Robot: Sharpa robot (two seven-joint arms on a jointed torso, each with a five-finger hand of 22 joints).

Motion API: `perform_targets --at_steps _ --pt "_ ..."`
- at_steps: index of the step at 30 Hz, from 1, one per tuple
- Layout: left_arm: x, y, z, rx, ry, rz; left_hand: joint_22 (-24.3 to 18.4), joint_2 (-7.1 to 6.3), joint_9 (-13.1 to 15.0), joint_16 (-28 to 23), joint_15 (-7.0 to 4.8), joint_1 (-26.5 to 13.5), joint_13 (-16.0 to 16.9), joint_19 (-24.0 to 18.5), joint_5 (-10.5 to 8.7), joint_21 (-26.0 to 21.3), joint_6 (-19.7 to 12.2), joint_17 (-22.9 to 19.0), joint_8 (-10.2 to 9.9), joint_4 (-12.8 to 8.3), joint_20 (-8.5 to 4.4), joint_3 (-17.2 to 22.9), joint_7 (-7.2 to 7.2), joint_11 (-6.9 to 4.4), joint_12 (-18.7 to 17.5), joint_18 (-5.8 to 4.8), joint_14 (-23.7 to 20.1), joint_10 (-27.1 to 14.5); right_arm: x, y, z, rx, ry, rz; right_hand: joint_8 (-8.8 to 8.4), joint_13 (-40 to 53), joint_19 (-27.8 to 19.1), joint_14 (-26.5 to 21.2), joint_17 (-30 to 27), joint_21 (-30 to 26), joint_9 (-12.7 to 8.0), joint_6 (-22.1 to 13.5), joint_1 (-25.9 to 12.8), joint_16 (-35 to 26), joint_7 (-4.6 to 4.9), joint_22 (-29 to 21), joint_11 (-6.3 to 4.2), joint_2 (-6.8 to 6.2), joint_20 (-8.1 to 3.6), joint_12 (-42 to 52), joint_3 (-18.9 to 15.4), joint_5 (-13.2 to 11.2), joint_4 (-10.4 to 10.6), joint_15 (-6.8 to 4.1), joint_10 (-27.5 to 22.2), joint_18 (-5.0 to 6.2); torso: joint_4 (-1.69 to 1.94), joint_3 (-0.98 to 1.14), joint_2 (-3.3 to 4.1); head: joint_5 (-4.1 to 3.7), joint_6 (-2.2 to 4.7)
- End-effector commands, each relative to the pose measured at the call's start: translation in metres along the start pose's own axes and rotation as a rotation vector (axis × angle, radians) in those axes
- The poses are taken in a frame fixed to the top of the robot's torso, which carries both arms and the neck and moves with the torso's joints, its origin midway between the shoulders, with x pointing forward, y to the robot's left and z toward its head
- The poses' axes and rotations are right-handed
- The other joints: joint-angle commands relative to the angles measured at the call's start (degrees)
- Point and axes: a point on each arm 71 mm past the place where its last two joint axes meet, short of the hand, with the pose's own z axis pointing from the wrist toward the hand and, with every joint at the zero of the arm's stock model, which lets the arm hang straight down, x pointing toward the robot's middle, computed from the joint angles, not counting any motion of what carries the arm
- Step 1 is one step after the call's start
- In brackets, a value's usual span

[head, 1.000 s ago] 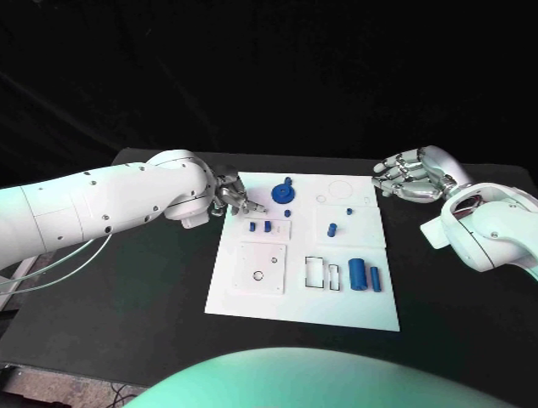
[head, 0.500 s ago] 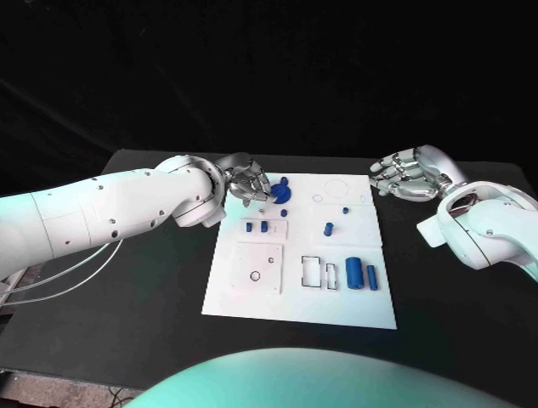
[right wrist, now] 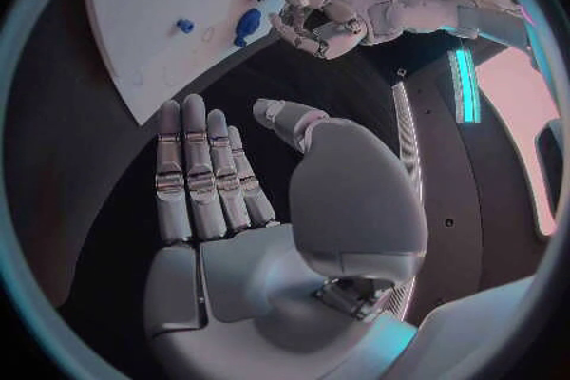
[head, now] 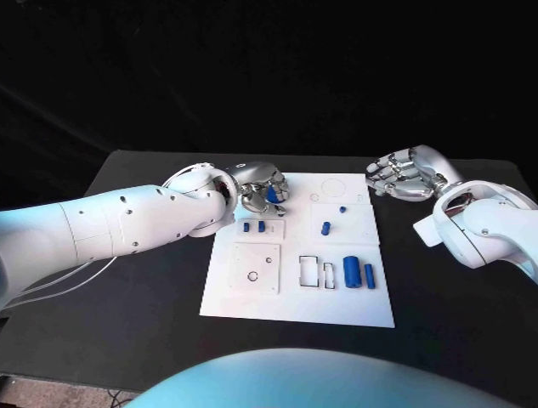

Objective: Assemble the parts on the task board

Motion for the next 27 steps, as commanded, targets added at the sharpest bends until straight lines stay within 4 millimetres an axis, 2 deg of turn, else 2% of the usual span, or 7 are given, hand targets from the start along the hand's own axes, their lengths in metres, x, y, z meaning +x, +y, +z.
perform_targets --at_steps 1,3,10,18,27 --pt "0.008 -0.003 0.004 0.040 0.090 0.139 3.10 -0.86 -0.18 4.07 -0.05 -0.40 -0.50 1.28 -0.54 4.85 0.62 2.87 -0.34 -0.04 0.00 0.87 0.00 -0.17 -0.36 0.23 1.08 0.06 0.001 0.000 0.000 -0.002 0.006 -0.019 0.15 -0.07 -0.38 -0.38 -0.02 0.00 -0.06 0.12 0.59 -0.35 0.37 -0.05 0.10 0.16 0.03 -0.20 -0.09 -0.08 -0.36 0.09 -0.42 0.52 -0.01 0.01 0.01 -0.13 0.00" --pt "0.010 -0.003 0.005 0.032 0.109 0.159 5.15 -1.14 -0.21 6.58 -0.02 -0.87 -0.75 1.96 -0.73 8.16 1.04 4.62 -0.34 -0.03 -0.02 1.28 -0.04 -0.20 -0.46 -0.16 1.78 0.19 0.001 0.000 0.000 -0.001 0.005 -0.019 0.15 -0.07 -0.38 -0.38 -0.02 0.00 -0.06 0.12 0.59 -0.35 0.37 -0.05 0.10 0.16 0.03 -0.20 -0.09 -0.08 -0.36 0.09 -0.42 0.52 -0.01 0.02 0.04 -0.13 0.00" --pt "0.015 -0.002 0.011 0.000 0.146 0.191 9.27 -1.27 -0.30 11.54 0.11 -1.08 -1.22 3.56 -0.93 15.30 1.76 8.35 -0.50 -0.13 0.07 2.61 0.15 -0.13 -0.61 -1.04 3.54 0.61 0.001 0.001 0.000 -0.007 -0.002 -0.023 0.14 -0.12 -0.40 -0.41 -0.03 0.01 -0.08 0.08 0.61 -0.39 0.38 -0.08 0.11 0.20 0.04 -0.23 -0.06 -0.04 -0.38 0.10 -0.43 0.52 0.04 0.01 -0.05 -0.14 0.00" --pt "0.017 -0.001 0.015 -0.024 0.171 0.195 11.42 -1.28 -0.42 13.97 0.33 -0.06 -1.80 4.06 -0.07 18.87 3.23 9.52 -0.59 -0.45 0.23 5.74 0.57 0.02 -0.91 -1.36 4.09 1.36 0.001 0.003 0.000 -0.027 -0.012 -0.044 0.13 -0.15 -0.41 -0.41 -0.03 0.01 -0.10 0.05 0.59 -0.41 0.40 -0.10 0.13 0.22 0.04 -0.25 -0.06 0.02 -0.37 0.11 -0.43 0.52 -0.02 0.05 -0.01 -0.25 0.00" --pt "0.017 -0.002 0.019 -0.038 0.160 0.192 11.71 -1.81 -0.81 15.36 0.75 -0.11 -2.42 4.19 -1.13 21.32 3.00 9.64 -1.60 -0.70 0.52 9.55 0.57 0.08 -1.30 -1.60 4.26 2.07 0.001 0.004 0.001 -0.032 -0.014 -0.048 0.13 -0.19 -0.42 -0.41 -0.03 0.02 -0.13 0.03 0.55 -0.43 0.41 -0.12 0.14 0.24 0.06 -0.27 -0.06 0.13 -0.36 0.12 -0.42 0.52 -0.01 0.07 -0.05 -0.37 0.00"
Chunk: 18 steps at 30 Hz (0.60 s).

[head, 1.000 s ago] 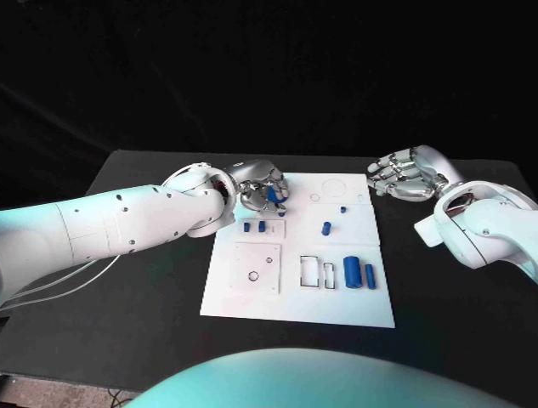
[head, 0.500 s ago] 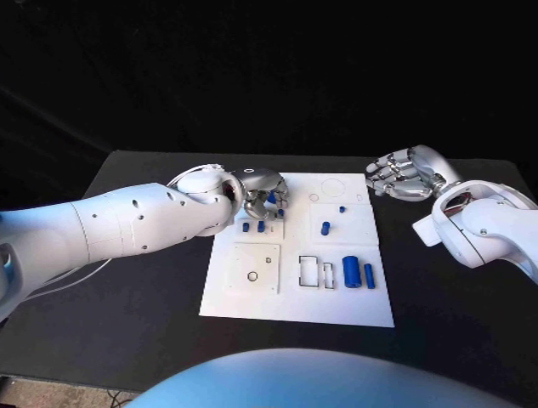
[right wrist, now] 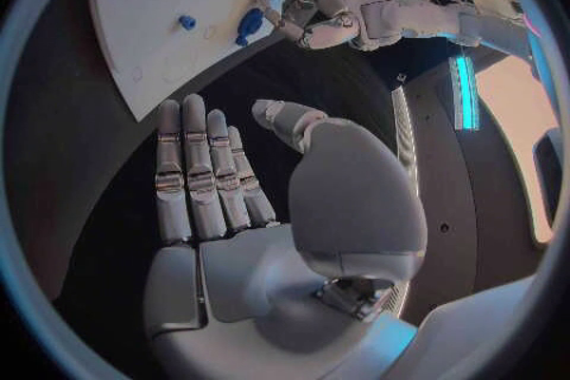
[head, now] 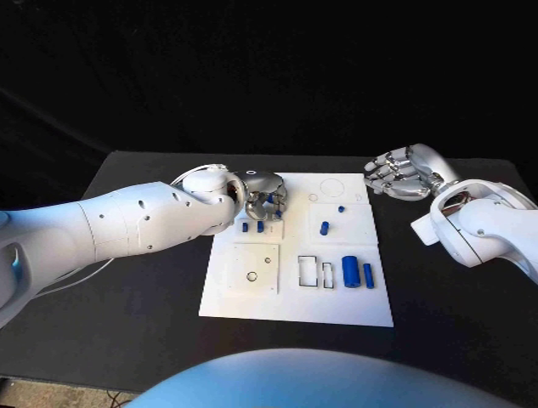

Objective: Assemble the parts on the task board

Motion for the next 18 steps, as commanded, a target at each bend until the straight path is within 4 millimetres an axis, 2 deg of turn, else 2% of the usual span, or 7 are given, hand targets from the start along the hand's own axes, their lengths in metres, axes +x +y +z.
perform_targets --at_steps 1,18 --pt "0.0008 -0.0005 0.0013 -0.014 0.014 0.005 4.74 -0.28 -0.07 0.42 0.08 0.29 -0.11 0.51 -0.43 0.81 -0.07 0.04 -0.28 -0.05 0.18 0.75 -0.03 0.09 -0.39 -0.70 0.35 0.47 0.0005 0.0016 0.0001 -0.018 -0.004 -0.017 0.13 -0.05 -0.42 -0.42 -0.01 0.02 -0.07 0.03 0.33 -0.22 0.42 -0.08 0.14 0.01 0.06 -0.27 -0.06 0.13 -0.37 0.12 -0.42 0.52 0.00 0.00 -0.03 -0.03 0.00" --pt "-0.0003 -0.0007 0.0026 -0.024 0.006 -0.013 5.46 -0.51 0.46 3.09 -0.07 -0.34 -0.34 1.32 -2.89 6.28 1.25 1.59 -0.18 -2.59 0.23 6.77 -0.54 -0.49 -0.39 -1.10 1.79 3.46 0.0017 0.0022 0.0006 -0.018 -0.001 -0.017 0.15 -0.08 -0.43 -0.41 -0.01 0.03 -0.08 0.05 0.31 -0.23 0.41 -0.10 0.14 0.04 0.06 -0.27 -0.05 0.21 -0.36 0.12 -0.39 0.52 0.03 0.02 -0.02 0.03 0.00"
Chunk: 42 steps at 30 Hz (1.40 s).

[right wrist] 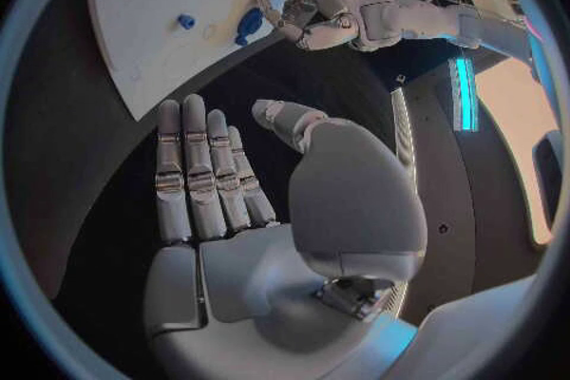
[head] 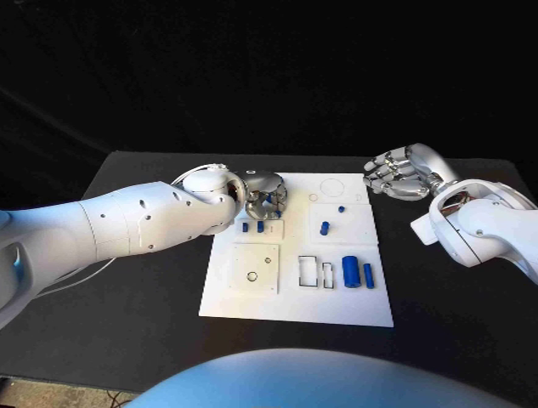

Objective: Assemble the parts on the task board

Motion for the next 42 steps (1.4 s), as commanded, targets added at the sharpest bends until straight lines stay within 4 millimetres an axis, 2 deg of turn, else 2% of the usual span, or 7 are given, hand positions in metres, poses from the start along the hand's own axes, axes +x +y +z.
perform_targets --at_steps 1,6,23,29,39,42 --pt "0.000 -0.001 0.001 -0.007 0.011 -0.008 5.49 -0.24 0.20 0.53 -0.18 -0.16 -0.02 0.38 -0.64 0.73 0.70 0.07 0.14 -0.63 -0.12 1.21 -0.09 -0.19 -0.21 -1.12 0.49 0.63 0.001 0.001 0.000 -0.012 0.002 -0.011 0.15 -0.09 -0.43 -0.41 -0.01 0.03 -0.09 0.05 0.31 -0.24 0.41 -0.05 0.14 0.04 0.06 -0.27 -0.05 0.21 -0.37 0.12 -0.40 0.52 -0.05 0.01 0.01 0.03 0.00" --pt "0.001 -0.002 0.003 -0.014 0.024 -0.007 5.65 -0.08 0.55 1.30 -0.10 -1.12 0.15 0.50 -1.41 2.10 1.57 0.73 0.51 -1.52 -0.10 2.57 0.09 -0.22 -0.10 -1.26 1.01 1.53 0.001 0.001 0.000 -0.012 0.004 -0.011 0.20 -0.14 -0.45 -0.41 0.00 0.04 -0.10 0.12 0.29 -0.27 0.40 -0.09 0.13 0.07 0.08 -0.28 -0.05 0.31 -0.37 0.12 -0.33 0.53 -0.08 0.01 -0.03 0.02 0.00" --pt "0.004 -0.005 0.009 -0.028 0.046 -0.004 6.20 -0.48 0.80 2.53 0.13 -3.32 0.10 1.48 -1.48 5.44 1.54 2.07 0.39 -2.17 0.06 3.48 0.23 0.01 -0.70 -1.71 1.99 1.38 0.002 0.002 0.000 -0.006 0.008 0.003 0.39 -0.25 -0.47 -0.36 0.01 0.08 -0.09 0.41 0.13 -0.32 0.32 -0.18 0.09 0.17 0.10 -0.27 -0.08 0.35 -0.30 0.12 -0.13 0.55 0.07 -0.03 -0.03 0.02 0.00" --pt "0.002 -0.003 0.009 -0.025 0.018 0.002 7.29 0.32 1.73 4.11 -0.36 -3.57 0.84 3.89 -0.83 11.32 3.72 4.73 1.48 -4.57 -0.22 5.28 -0.08 -0.61 -0.34 -2.44 4.26 3.64 0.002 0.001 0.000 -0.002 0.008 0.009 0.46 -0.28 -0.47 -0.33 0.02 0.09 -0.08 0.51 0.10 -0.33 0.29 -0.21 0.06 0.22 0.10 -0.25 -0.08 0.35 -0.29 0.10 -0.05 0.56 -0.02 -0.07 -0.07 0.00 0.00" --pt "-0.005 -0.004 0.006 0.008 -0.068 -0.038 7.50 0.39 2.08 4.13 -0.47 -4.41 0.94 4.38 -0.98 12.77 4.12 4.66 1.53 -5.46 -0.36 6.17 -0.12 -0.65 -1.26 -2.62 4.76 4.11 0.001 0.001 0.001 -0.002 0.007 0.009 0.53 -0.32 -0.47 -0.31 0.03 0.10 -0.07 0.62 0.08 -0.34 0.25 -0.23 0.03 0.27 0.10 -0.25 -0.07 0.36 -0.28 0.09 0.03 0.57 0.05 -0.12 -0.11 0.18 0.00" --pt "-0.008 -0.003 0.004 0.014 -0.096 -0.074 7.49 0.10 2.06 4.02 -0.23 -5.15 0.94 4.35 -1.21 13.00 3.21 4.42 0.95 -5.87 -0.27 6.68 0.36 -0.24 -2.03 -2.67 4.85 4.25 0.001 0.001 0.001 -0.005 0.003 0.009 0.64 -0.38 -0.45 -0.24 0.05 0.13 -0.06 0.78 0.11 -0.35 0.18 -0.27 -0.04 0.38 0.09 -0.23 0.00 0.44 -0.30 0.04 0.17 0.59 0.17 -0.14 -0.18 0.14 0.00"
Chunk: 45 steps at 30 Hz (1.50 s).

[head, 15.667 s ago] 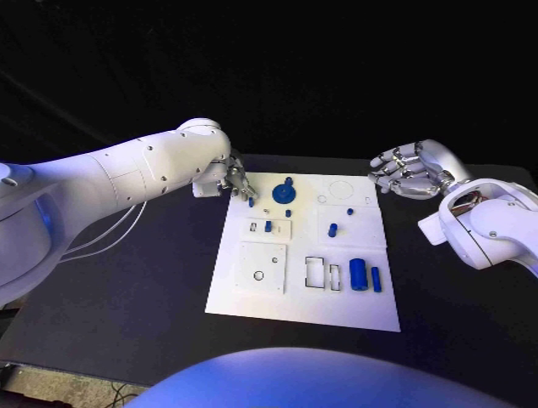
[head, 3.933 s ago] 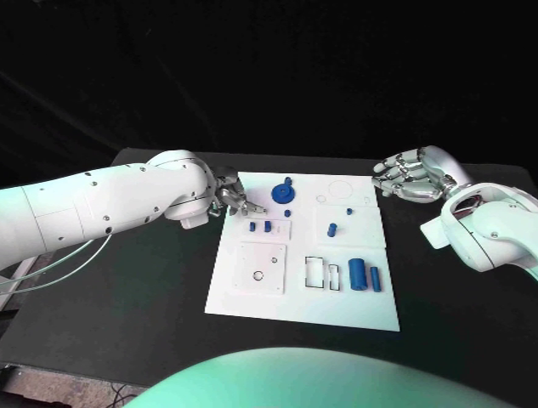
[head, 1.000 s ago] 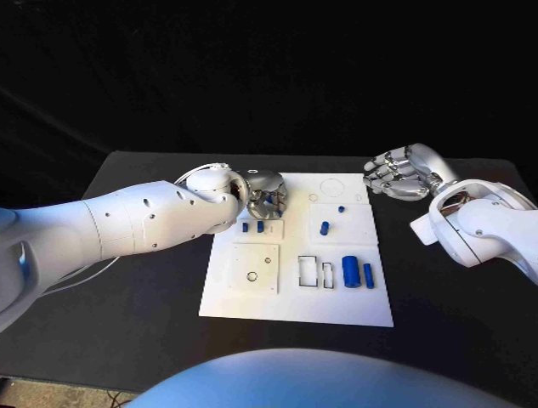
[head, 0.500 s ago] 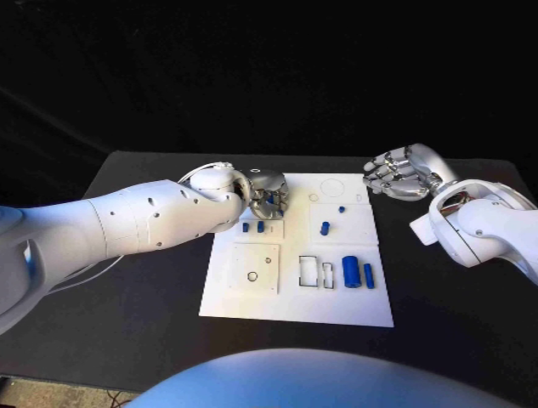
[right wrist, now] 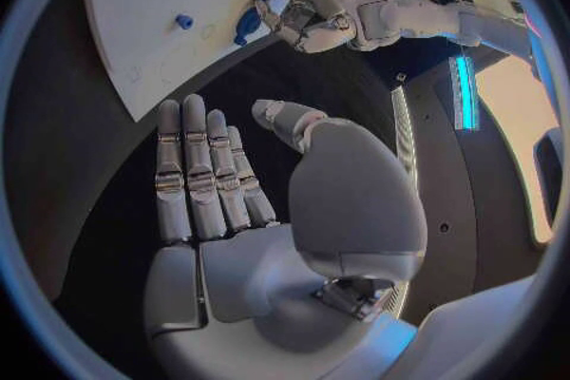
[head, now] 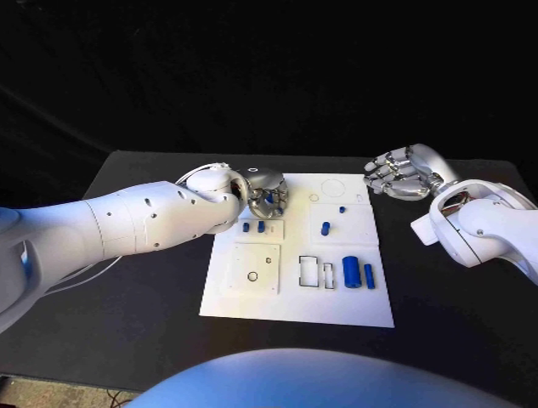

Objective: Assemble the parts on the task board

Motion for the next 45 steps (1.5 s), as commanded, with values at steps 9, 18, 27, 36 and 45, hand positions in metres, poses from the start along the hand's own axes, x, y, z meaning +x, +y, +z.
perform_targets --at_steps 9,18,27,36,45 --pt "-0.016 0.003 -0.010 0.030 -0.094 -0.151 7.64 -0.10 0.13 0.16 0.16 -0.87 0.06 0.56 -0.11 1.07 -0.36 -0.05 -0.47 -0.58 0.09 0.35 0.42 0.27 -0.74 -1.00 0.47 0.37 0.000 0.000 0.001 -0.013 -0.001 -0.001 0.32 -0.11 -0.44 -0.20 0.07 0.15 -0.01 0.63 0.10 -0.35 -0.06 -0.11 -0.06 0.36 0.08 -0.23 -0.01 0.25 -0.33 0.02 0.25 0.60 0.24 -0.05 -0.13 0.20 0.00" --pt "-0.026 0.016 -0.028 0.009 -0.090 -0.191 7.68 -0.22 0.20 0.18 0.14 -1.07 0.11 0.63 0.06 1.32 -0.35 -0.03 -0.48 -0.75 0.11 0.42 0.40 0.23 -0.89 -1.03 0.56 0.60 -0.001 -0.001 0.001 -0.010 -0.004 -0.002 0.32 -0.11 -0.44 -0.20 0.07 0.15 -0.01 0.63 0.10 -0.35 -0.06 -0.11 -0.06 0.36 0.08 -0.23 -0.01 0.25 -0.33 0.02 0.25 0.60 0.20 -0.02 -0.12 0.34 0.00" --pt "-0.026 0.033 -0.039 -0.023 -0.067 -0.167 7.64 -0.37 0.26 0.15 0.14 -1.21 0.15 0.55 0.24 1.27 -0.44 -0.12 -0.55 -0.98 0.12 0.55 0.39 0.22 -1.12 -1.00 0.59 0.73 -0.001 -0.002 0.001 -0.008 -0.004 -0.003 0.35 -0.17 -0.44 -0.19 0.07 0.16 -0.02 0.64 0.04 -0.38 -0.07 -0.15 -0.07 0.24 0.08 -0.26 -0.07 0.28 -0.37 0.01 0.30 0.61 0.12 -0.07 -0.02 0.58 0.00" --pt "-0.023 0.042 -0.041 -0.048 -0.039 -0.131 7.61 -0.37 0.34 0.11 0.12 -1.29 0.20 0.47 0.14 1.18 -0.29 -0.20 -0.47 -1.10 0.13 0.62 0.36 0.19 -1.20 -0.97 0.59 0.93 -0.001 -0.003 0.001 -0.005 -0.004 -0.004 0.36 -0.22 -0.44 -0.19 0.08 0.17 -0.03 0.64 0.05 -0.40 -0.08 -0.17 -0.08 0.22 0.07 -0.28 -0.07 0.31 -0.41 0.01 0.32 0.61 0.07 0.00 0.01 1.16 0.00" --pt "-0.020 0.043 -0.039 -0.052 -0.013 -0.125 7.59 -0.42 0.35 0.08 0.12 -1.33 0.21 0.42 0.08 1.12 -0.30 -0.27 -0.48 -1.15 0.13 0.64 0.36 0.19 -1.25 -0.95 0.58 0.95 0.000 -0.002 0.001 -0.005 -0.004 -0.005 0.36 -0.22 -0.44 -0.19 0.08 0.17 -0.03 0.64 0.05 -0.40 -0.08 -0.17 -0.08 0.22 0.07 -0.28 -0.07 0.31 -0.41 0.01 0.32 0.61 -0.03 0.11 0.03 1.25 0.00"
